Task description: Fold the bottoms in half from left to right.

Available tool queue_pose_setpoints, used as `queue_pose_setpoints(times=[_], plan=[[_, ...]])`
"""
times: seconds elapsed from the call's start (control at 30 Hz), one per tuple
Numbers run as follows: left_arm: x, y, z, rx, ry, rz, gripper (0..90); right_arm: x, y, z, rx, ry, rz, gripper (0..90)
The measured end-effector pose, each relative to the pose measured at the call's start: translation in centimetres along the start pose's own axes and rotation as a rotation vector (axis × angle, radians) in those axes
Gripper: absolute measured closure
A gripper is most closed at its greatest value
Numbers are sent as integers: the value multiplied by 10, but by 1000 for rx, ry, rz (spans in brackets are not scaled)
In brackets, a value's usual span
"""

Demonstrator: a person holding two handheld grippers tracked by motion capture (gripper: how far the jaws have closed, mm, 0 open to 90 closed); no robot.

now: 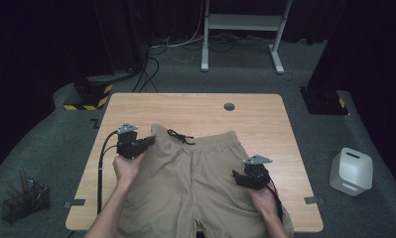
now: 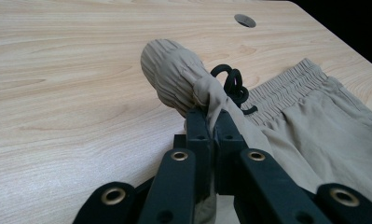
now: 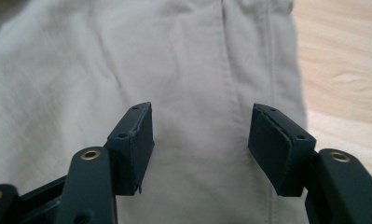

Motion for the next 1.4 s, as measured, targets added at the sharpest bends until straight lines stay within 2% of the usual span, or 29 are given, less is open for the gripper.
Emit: queue_pose_setpoints(times=[0.07,0.2,0.43,0.53,0.87,1.4], plan=[[2,0,2,6,6,-7,876,-2,5,-4,-3,-8,0,397],[8,1,7,10,18,-20,877,-3,7,-10,67,2,-5,402],[16,5,18,20,25,-47,877,-11,9,-7,68,-3,-9,412],[22,9,23,29,15,-79,877,-13,9,-7,66,0,-9,412],[54,29,44,20,70,-155,877,-13,9,-6,68,-1,-11,411],[106,69,58,-24,171,-260,876,-14,9,-6,68,-2,-13,411]])
Point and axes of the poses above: each handheld gripper's, and its own axes: y roughly forward along the jaws, z roughly out of its top, x roughly to its right, the point moved 2 cm from there along y, roughly forward along the jaws, and after that the axes turned 4 degrees about -z, right-handed, at the moved point
